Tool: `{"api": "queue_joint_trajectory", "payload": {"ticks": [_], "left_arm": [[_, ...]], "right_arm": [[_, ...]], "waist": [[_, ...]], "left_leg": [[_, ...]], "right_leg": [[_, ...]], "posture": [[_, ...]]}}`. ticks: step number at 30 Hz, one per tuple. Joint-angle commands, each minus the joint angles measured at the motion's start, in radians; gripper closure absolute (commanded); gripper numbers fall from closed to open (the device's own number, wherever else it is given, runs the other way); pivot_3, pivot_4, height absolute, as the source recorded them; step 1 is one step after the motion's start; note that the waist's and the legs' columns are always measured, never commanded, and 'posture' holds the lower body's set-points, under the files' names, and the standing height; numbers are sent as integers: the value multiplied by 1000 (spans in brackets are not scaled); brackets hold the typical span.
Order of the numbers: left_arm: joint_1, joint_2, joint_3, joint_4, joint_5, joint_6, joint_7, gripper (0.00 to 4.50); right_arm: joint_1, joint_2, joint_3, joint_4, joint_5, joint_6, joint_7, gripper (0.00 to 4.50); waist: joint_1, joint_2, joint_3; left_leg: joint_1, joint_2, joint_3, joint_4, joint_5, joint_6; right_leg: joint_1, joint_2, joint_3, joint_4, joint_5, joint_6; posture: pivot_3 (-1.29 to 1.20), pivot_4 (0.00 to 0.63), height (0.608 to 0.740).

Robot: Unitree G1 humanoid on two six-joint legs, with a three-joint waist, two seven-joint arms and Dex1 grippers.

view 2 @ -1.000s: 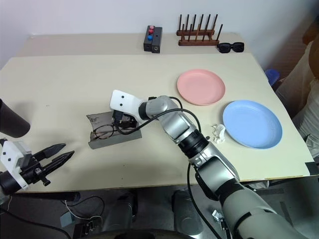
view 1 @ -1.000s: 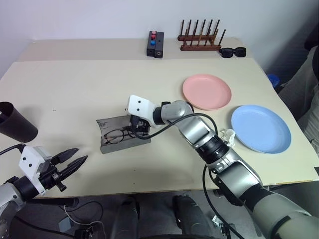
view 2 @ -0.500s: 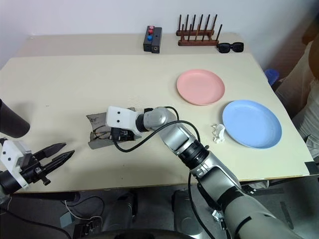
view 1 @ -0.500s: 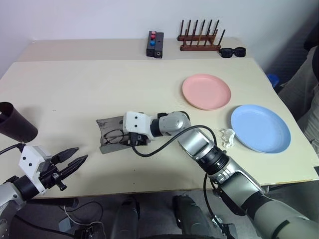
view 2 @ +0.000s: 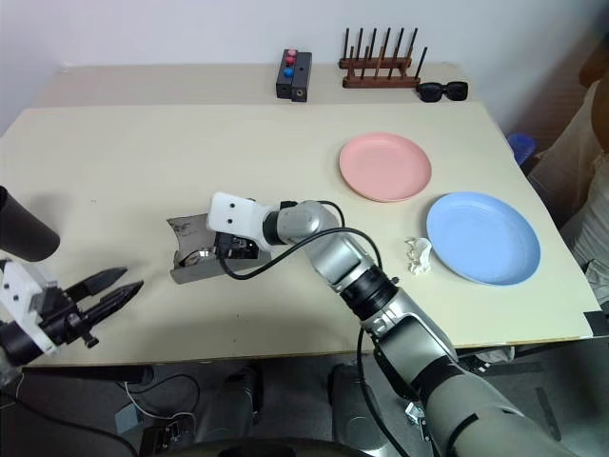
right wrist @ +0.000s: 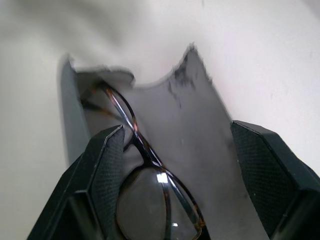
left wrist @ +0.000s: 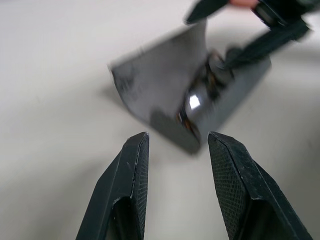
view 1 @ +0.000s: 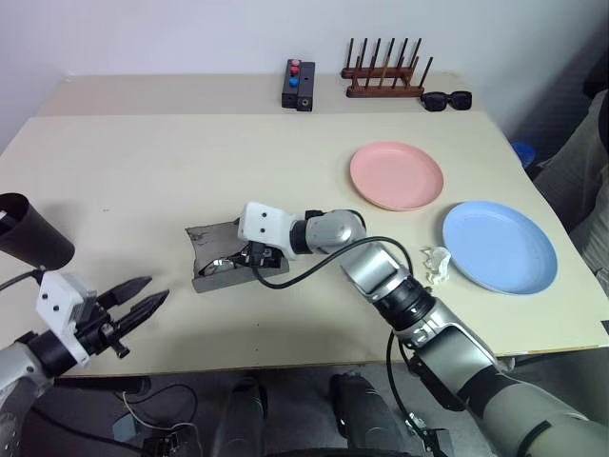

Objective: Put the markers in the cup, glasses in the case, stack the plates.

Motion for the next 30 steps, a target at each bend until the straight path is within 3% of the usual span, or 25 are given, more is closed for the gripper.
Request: {"api": "queue_joint_trajectory", "payload": {"ticks": [1,4,6,11,18,23,30], "left_arm": [[-150,56,-44,31,-44,140,90,2630],[-359,70,-109,96,-66,222,147,3492],[-514,64,-175,159,-52,255,172,4435],[-772,68,-383,343,72,268,146,4435],[-1003,53,-591,602,178,326,25,4435],[-1039,60,-685,650,222,330,-110,4435],[-988,100,-727,590,244,316,-233,4435]], "right_arm": [[39,-49,-58,-127,69,-8,52,1087],[68,-105,-95,-197,104,13,78,1027],[81,-145,-125,-231,121,32,86,1027],[106,-219,-174,-274,132,66,74,1027],[236,-349,-263,-429,224,126,118,1027],[352,-423,-304,-480,267,138,120,1027],[372,-404,-314,-482,293,142,70,1027]], "waist": [[8,0,0],[16,0,0],[18,0,0],[18,0,0],[21,0,0],[16,0,0],[15,0,0]], "left_leg": [[0,0,0,0,0,0],[1,0,-1,1,0,0],[1,0,-1,2,0,0],[1,-1,-2,3,1,0],[1,0,-4,2,1,0],[1,-1,-3,3,1,0],[2,0,-3,3,1,0]], "right_leg": [[0,0,0,0,0,0],[1,1,0,2,0,0],[1,1,0,3,1,3],[2,1,0,5,2,5],[-1,3,-1,13,-1,8],[-1,2,0,12,-1,8],[-1,3,0,13,-1,8]], "posture": [[0,150,740],[0,150,740],[0,150,740],[0,150,740],[0,150,740],[0,150,740],[0,150,740]]}}
